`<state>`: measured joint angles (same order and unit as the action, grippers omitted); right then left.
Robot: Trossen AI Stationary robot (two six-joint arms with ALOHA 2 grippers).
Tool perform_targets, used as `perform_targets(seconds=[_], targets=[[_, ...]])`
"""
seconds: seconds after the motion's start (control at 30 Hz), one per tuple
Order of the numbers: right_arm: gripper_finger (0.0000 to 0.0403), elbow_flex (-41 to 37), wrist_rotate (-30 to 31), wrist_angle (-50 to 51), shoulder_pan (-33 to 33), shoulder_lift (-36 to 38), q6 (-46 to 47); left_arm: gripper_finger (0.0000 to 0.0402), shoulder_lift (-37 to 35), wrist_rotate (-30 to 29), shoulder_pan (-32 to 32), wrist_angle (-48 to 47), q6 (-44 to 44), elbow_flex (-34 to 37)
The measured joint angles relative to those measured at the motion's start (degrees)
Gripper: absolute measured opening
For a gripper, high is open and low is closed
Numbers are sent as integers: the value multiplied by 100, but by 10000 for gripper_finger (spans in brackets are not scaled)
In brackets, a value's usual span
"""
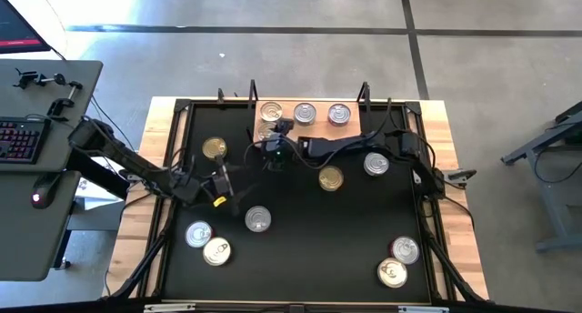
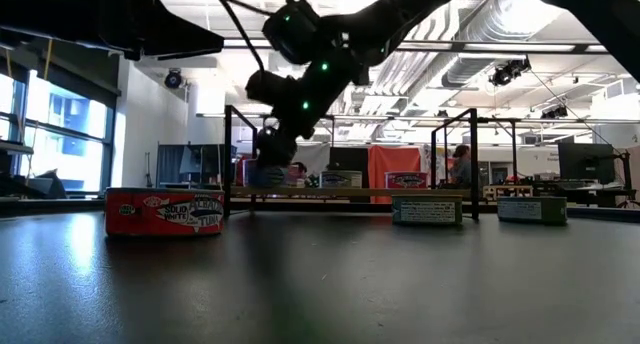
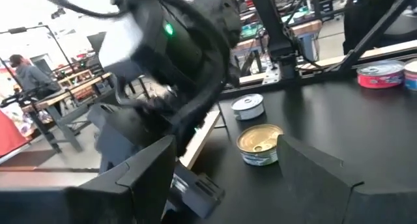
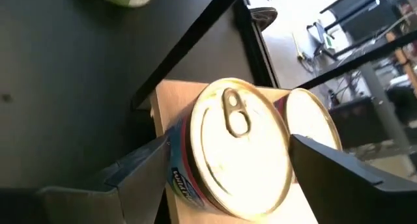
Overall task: Stack canned seafood by type on shelf
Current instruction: Put the top right green canned tuna on the lower center shelf
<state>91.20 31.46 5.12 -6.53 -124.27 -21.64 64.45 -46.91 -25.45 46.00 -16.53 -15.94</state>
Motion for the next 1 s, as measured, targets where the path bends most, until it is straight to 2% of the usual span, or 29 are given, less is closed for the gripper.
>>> perform_targets(seconds=[0.1,0.17,0.3,0.37,0.43,0.57,0.73,0.87,0.93,1.0], targets=[[300,-70,-155,117,11,262,401,259,0,-124,-169,-18,32,0],[291,-327,-401,93,5,495,622,259,0,-591,-335,-64,38,0],[269,-1303,-563,-227,-28,1042,1080,259,0,-1893,-703,-415,-37,0],[259,-1884,-549,-545,17,1444,1225,259,0,-2174,-849,-601,82,0],[251,-2442,-565,-805,130,1913,1367,259,0,-2164,-938,-754,292,2],[244,-3434,-736,-796,423,2900,1799,257,-144,-1342,-856,-1240,855,4],[243,-4503,-1217,-1149,1009,4033,2041,249,-582,-110,-179,-2485,2160,4],[243,-5284,-1128,-2222,1355,4486,2141,248,-857,716,643,-3695,3647,4],[243,-5609,-1113,-2609,1492,4562,2142,248,-889,903,995,-4011,4025,4],[243,-5808,-1125,-2478,1662,4609,2167,248,-887,1156,1234,-4025,4109,4]])
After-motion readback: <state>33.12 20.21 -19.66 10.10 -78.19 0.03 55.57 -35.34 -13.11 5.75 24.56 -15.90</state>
